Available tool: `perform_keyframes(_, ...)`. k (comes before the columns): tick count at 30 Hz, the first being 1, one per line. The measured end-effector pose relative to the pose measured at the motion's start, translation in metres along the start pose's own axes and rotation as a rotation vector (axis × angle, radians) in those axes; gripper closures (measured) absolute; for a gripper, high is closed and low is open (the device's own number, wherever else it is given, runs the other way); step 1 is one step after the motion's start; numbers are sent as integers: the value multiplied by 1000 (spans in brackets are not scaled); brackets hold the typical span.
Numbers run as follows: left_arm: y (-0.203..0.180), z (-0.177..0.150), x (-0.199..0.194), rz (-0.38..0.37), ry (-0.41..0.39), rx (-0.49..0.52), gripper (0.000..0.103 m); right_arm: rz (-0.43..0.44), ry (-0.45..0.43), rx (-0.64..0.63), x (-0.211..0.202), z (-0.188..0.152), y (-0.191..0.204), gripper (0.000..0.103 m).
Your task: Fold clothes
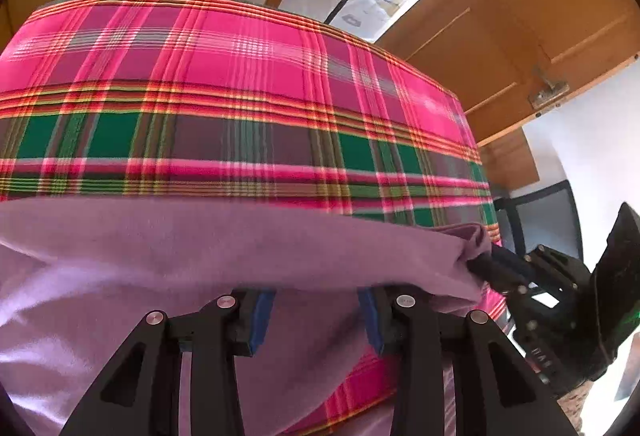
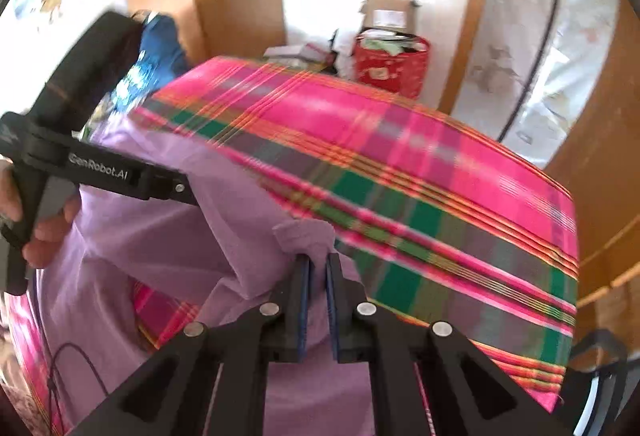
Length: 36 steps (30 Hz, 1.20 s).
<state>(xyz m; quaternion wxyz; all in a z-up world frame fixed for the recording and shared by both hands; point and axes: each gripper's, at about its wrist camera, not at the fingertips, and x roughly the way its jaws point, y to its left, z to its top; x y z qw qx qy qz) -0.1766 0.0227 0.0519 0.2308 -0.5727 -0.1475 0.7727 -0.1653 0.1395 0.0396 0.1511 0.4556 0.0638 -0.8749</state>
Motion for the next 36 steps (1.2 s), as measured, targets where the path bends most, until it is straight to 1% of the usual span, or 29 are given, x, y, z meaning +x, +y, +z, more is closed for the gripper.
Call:
perform_keyframes(1,0,2,3,4,2,-4,64,-17,-5,17,-4,-1,-7,101)
perform_keyframes(2,0,3,5,8,4,-8,64,-47,-10,29,-7,-2,-14,101)
perform_keyframes(3,0,5,8,11,6,-12,64,-58,-15,53,-10,-3,-23,101)
perform_keyframes(5,1,8,13,19,9,-27,64,-61,-29,104,-15,-5,-40,101)
perform_keyframes(7,3,8,17,23,10,-46,64,-65,-36,123,-17,-7,-49,101)
perform_keyframes(10,5,7,21,18,22,-59,64,-12,-23,123,-13,-12,-51,101)
perform_keyframes(11,5,7,23,16,27,-60,64,-2,-26,118,-11,-13,-49,100)
perform_keyframes(13,4,4,25,7,32,-62,64,46,-38,124,-7,-14,-45,99)
perform_keyframes(15,2,3,25,1,37,-60,64,116,-53,148,-2,-12,-41,91)
perform_keyframes(16,1,3,25,2,37,-57,64,154,-60,162,1,-11,-39,84)
perform_keyframes(17,0,2,25,2,37,-54,64,179,-68,161,3,-9,-35,78)
perform_keyframes(19,0,2,24,0,36,-54,64,205,-79,138,8,-4,-23,71)
perform_keyframes(20,1,3,24,-1,35,-53,64,208,-79,126,11,-2,-17,68)
perform_keyframes(23,1,3,25,-3,38,-50,64,218,-62,86,19,3,0,68)
perform_keyframes(27,0,3,27,-6,47,-45,64,215,4,62,41,6,12,68)
perform_keyframes(28,0,3,28,-4,48,-44,64,214,21,57,47,7,15,73)
perform_keyframes(29,1,4,28,-3,49,-44,64,204,26,47,50,7,17,88)
perform_keyframes(30,1,4,27,-4,49,-43,64,198,22,41,50,6,17,92)
perform_keyframes(33,2,5,26,-3,44,-42,64,204,-5,47,44,4,12,92)
perform_keyframes(36,2,6,27,-7,39,-47,64,187,-27,75,33,1,0,93)
